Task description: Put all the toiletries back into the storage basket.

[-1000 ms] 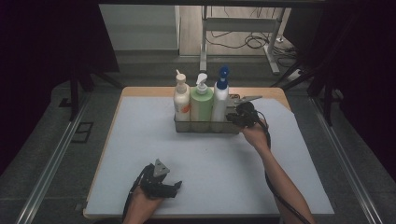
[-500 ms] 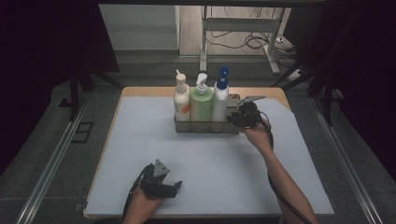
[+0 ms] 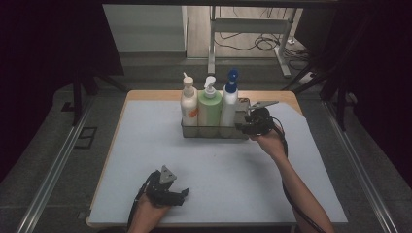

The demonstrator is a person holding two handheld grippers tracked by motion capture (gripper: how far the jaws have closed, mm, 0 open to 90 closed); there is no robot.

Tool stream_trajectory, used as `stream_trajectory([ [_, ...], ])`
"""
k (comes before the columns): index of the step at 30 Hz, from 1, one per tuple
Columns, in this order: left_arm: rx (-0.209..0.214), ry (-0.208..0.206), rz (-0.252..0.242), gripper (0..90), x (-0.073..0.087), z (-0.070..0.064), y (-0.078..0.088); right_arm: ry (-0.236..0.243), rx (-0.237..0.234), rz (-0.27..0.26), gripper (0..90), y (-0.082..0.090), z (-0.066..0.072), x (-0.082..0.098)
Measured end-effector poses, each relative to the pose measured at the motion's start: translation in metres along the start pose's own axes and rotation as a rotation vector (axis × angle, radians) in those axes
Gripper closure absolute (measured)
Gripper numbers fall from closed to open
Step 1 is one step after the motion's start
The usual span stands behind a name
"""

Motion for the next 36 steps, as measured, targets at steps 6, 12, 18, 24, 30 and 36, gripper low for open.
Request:
stream_trajectory([
  [6, -0.002, -0.003, 0.003, 12.0, 0.0, 0.0, 0.0, 0.011, 0.003, 0.0, 28.5, 0.007, 0.005, 0.005],
  [12, -0.001, -0.002, 0.001, 12.0, 0.0, 0.0, 0.0, 0.032, 0.007, -0.001, 23.6, 0.014, 0.009, 0.012],
  [18, -0.001, -0.002, 0.001, 12.0, 0.0, 0.0, 0.0, 0.044, 0.002, -0.002, 18.0, 0.023, 0.012, 0.024],
  [24, -0.001, -0.002, 0.001, 12.0, 0.0, 0.0, 0.0, 0.059, 0.014, 0.006, 15.0, 0.03, 0.015, 0.037],
  [30, -0.002, -0.002, 0.001, 12.0, 0.0, 0.0, 0.0, 0.074, 0.018, 0.011, 12.1, 0.04, 0.02, 0.054],
  [36, -0.001, 0.001, -0.003, 12.0, 0.0, 0.0, 0.0, 0.08, 0.027, 0.018, 3.9, 0.046, 0.023, 0.074],
])
Point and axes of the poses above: each handheld gripper's, and its own axes: y roughly backward along the jaws, x roughly out of its underside, z roughly to its left, the point moved 10 cm from there along -y, roughly forward along the jaws, and after that the axes turned 12 degrees about z, right-handed, at the moved point
